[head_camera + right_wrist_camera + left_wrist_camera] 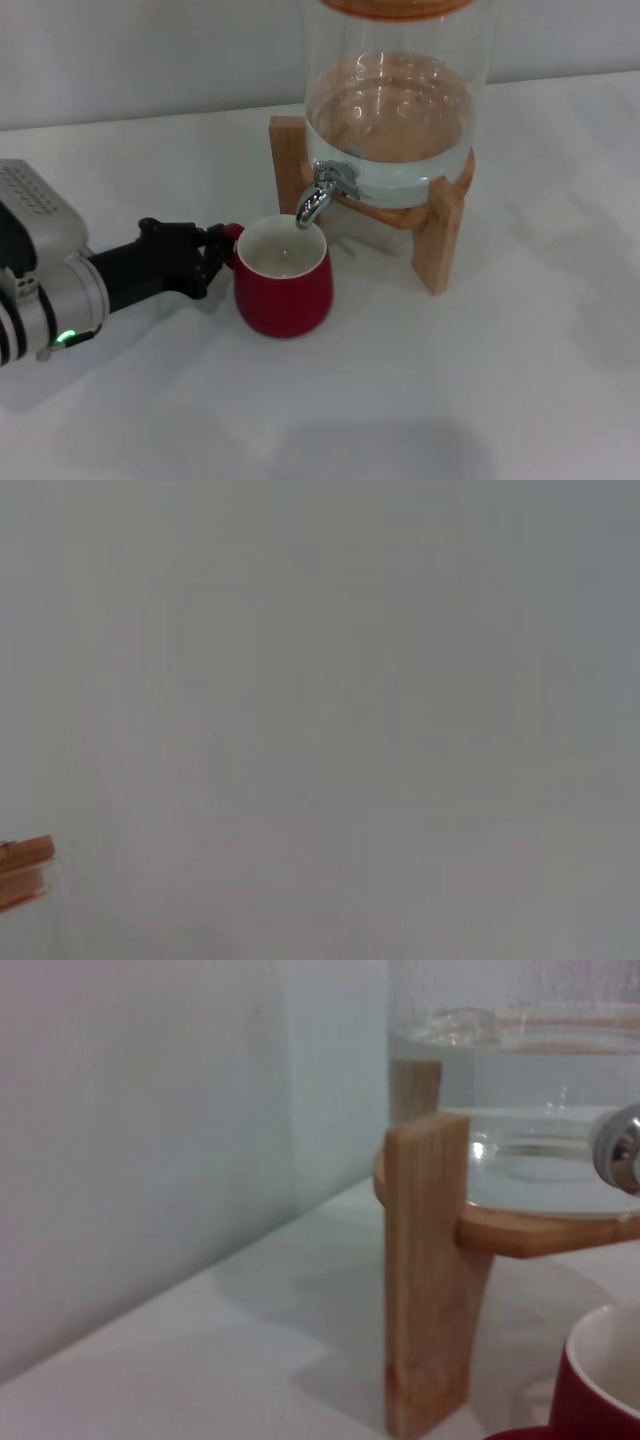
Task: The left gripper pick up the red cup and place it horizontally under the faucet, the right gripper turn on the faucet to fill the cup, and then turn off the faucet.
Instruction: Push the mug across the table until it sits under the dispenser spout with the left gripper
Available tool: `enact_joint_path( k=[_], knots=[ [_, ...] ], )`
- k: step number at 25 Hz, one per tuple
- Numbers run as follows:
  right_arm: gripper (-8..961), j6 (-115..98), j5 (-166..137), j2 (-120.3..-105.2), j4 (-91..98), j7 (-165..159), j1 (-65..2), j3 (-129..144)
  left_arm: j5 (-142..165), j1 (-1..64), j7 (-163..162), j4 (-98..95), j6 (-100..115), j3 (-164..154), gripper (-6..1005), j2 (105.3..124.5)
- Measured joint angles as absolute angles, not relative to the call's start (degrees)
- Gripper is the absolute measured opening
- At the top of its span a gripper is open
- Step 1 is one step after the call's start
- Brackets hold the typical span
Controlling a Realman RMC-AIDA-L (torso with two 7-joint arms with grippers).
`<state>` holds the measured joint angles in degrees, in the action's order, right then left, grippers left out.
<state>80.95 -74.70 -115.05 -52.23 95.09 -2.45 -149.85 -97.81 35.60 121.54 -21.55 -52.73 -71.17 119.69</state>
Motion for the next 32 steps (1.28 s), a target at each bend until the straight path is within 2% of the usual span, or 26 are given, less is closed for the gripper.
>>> enact_joint_path(
  k=[32],
  knots=[
    [722,80.6,-74.7,-114.97,-51.5,95.7,-2.6,-150.1,-100.6,36.8,122.0,-23.8,-50.6,-76.4,98,119.79]
  ],
)
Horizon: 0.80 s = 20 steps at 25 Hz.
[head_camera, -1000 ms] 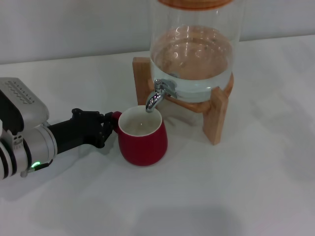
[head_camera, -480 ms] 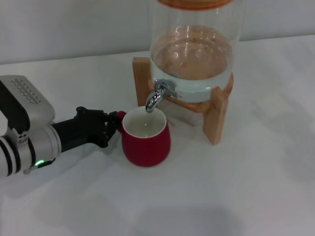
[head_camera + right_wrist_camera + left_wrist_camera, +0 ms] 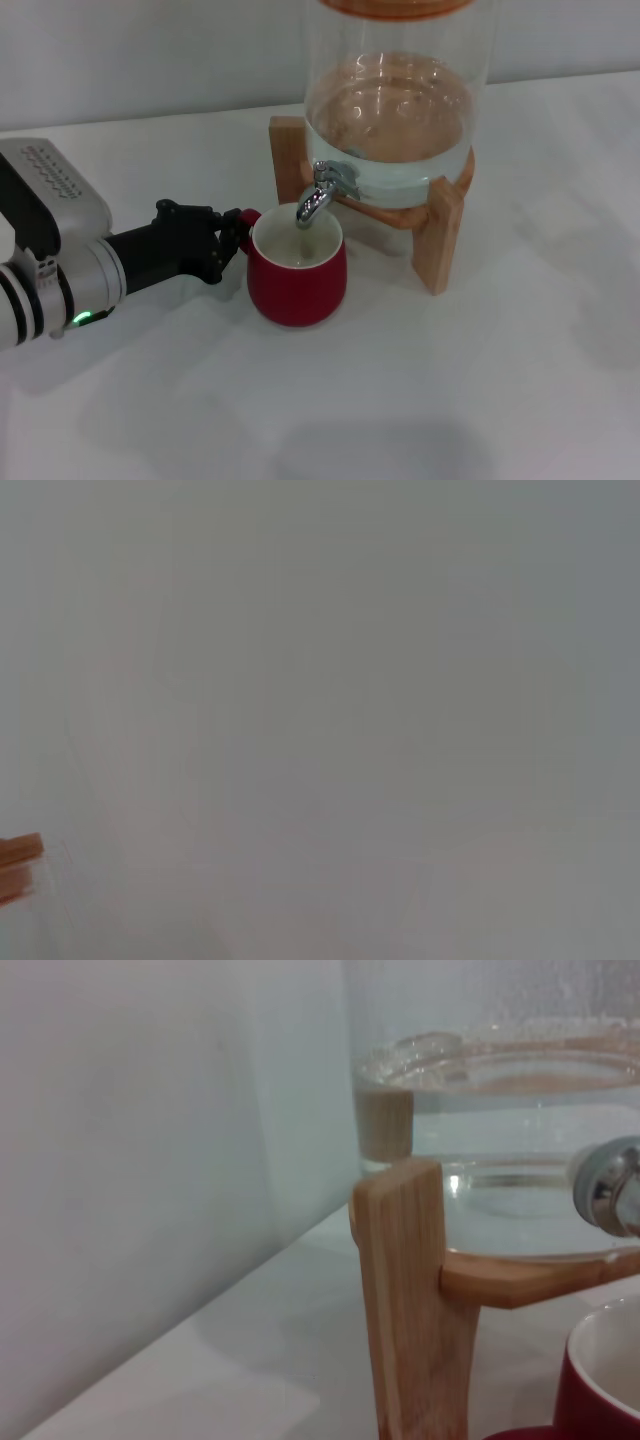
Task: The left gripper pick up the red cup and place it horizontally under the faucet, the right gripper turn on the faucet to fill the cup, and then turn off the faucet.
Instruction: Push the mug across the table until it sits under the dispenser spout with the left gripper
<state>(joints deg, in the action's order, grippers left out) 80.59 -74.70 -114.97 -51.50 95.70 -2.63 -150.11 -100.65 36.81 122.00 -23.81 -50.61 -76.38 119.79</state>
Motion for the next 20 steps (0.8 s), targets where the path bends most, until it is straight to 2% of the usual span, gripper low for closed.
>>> enact_joint_path(
  k=[20],
  knots=[
    [722,80.8,-74.3,-114.96,-51.5,95.7,-2.7,-150.2,-100.7,36.9,121.3,-24.1,-49.5,-77.1,152,119.79]
  ],
)
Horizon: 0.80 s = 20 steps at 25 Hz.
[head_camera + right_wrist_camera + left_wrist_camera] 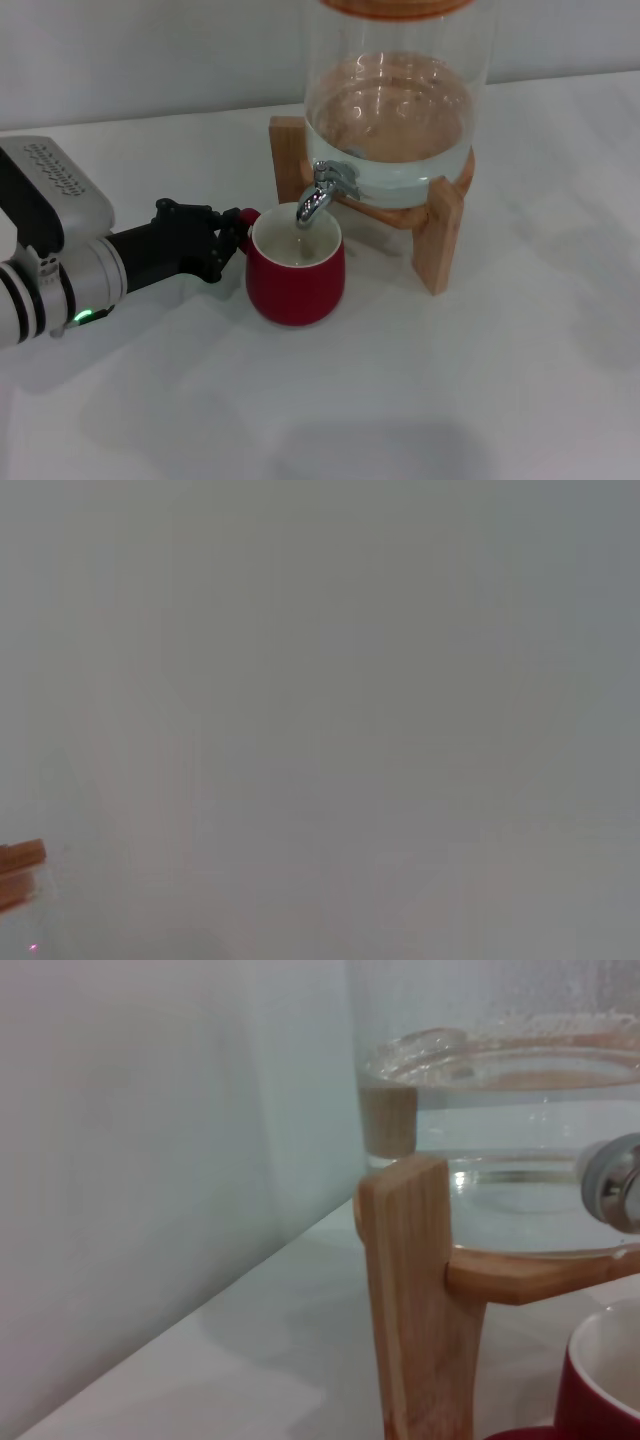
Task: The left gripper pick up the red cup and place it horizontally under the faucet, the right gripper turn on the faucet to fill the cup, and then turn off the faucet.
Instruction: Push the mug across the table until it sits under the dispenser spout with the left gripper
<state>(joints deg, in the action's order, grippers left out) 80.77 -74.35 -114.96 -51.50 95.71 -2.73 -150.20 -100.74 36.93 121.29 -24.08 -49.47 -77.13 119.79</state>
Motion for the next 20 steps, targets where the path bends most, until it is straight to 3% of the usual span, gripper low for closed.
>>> enact_joint_path(
  k=[20],
  knots=[
    [722,81.0,-74.1,-114.96,-51.4,95.7,-2.1,-150.2,-100.8,36.9,118.8,-24.1,-48.1,-78.4,206,119.79]
  ],
)
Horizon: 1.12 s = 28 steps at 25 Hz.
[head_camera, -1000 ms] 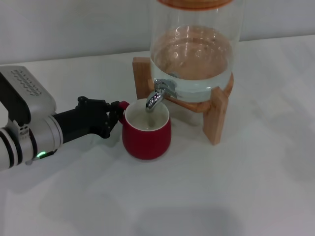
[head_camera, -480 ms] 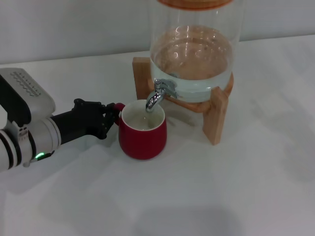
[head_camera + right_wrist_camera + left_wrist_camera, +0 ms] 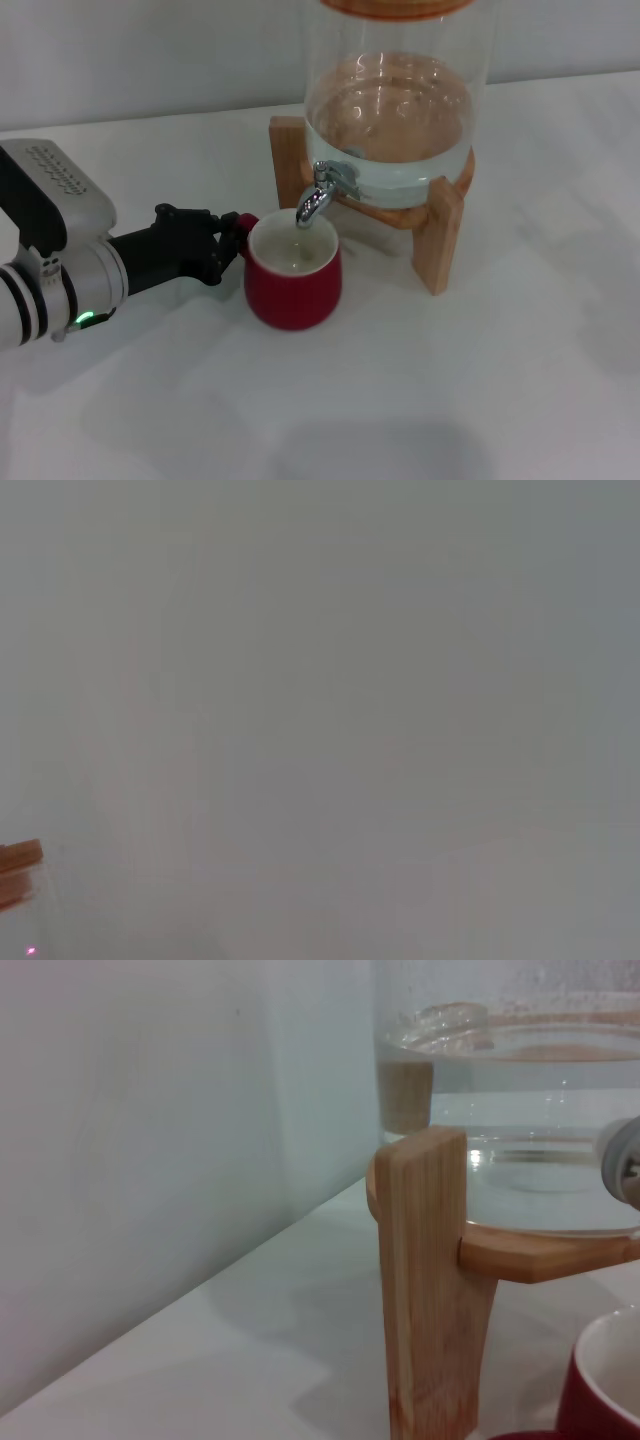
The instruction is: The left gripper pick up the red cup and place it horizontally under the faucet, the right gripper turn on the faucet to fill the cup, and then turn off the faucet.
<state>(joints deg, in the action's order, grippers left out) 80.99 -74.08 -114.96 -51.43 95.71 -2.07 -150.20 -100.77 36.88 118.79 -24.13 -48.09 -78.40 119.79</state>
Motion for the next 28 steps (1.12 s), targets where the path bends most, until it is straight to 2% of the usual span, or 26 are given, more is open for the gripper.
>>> enact_joint_path(
  k=[9,14,17,24,28],
  knots=[
    [722,81.2,-74.0,-114.96,-51.4,95.7,-1.7,-150.2,-100.8,36.3,118.4,-24.8,-48.6,-78.5,230,119.79],
    [722,81.2,-74.0,-115.02,-51.4,95.7,-1.5,-150.2,-100.8,36.1,118.2,-24.9,-49.3,-78.5,325,119.79],
    [722,81.3,-73.7,-115.03,-51.4,95.7,-1.3,-150.2,-100.4,34.8,116.0,-26.5,-50.5,-80.0,330,119.64],
    [722,81.9,-72.9,-114.99,-51.4,95.7,-1.0,-150.2,-100.2,21.8,111.8,-41.8,-50.9,-82.5,341,119.36],
    [722,82.0,-72.6,-114.88,-51.4,95.7,-1.2,-150.2,-100.2,16.8,108.4,-46.9,-50.6,-82.7,347,119.25]
  ],
)
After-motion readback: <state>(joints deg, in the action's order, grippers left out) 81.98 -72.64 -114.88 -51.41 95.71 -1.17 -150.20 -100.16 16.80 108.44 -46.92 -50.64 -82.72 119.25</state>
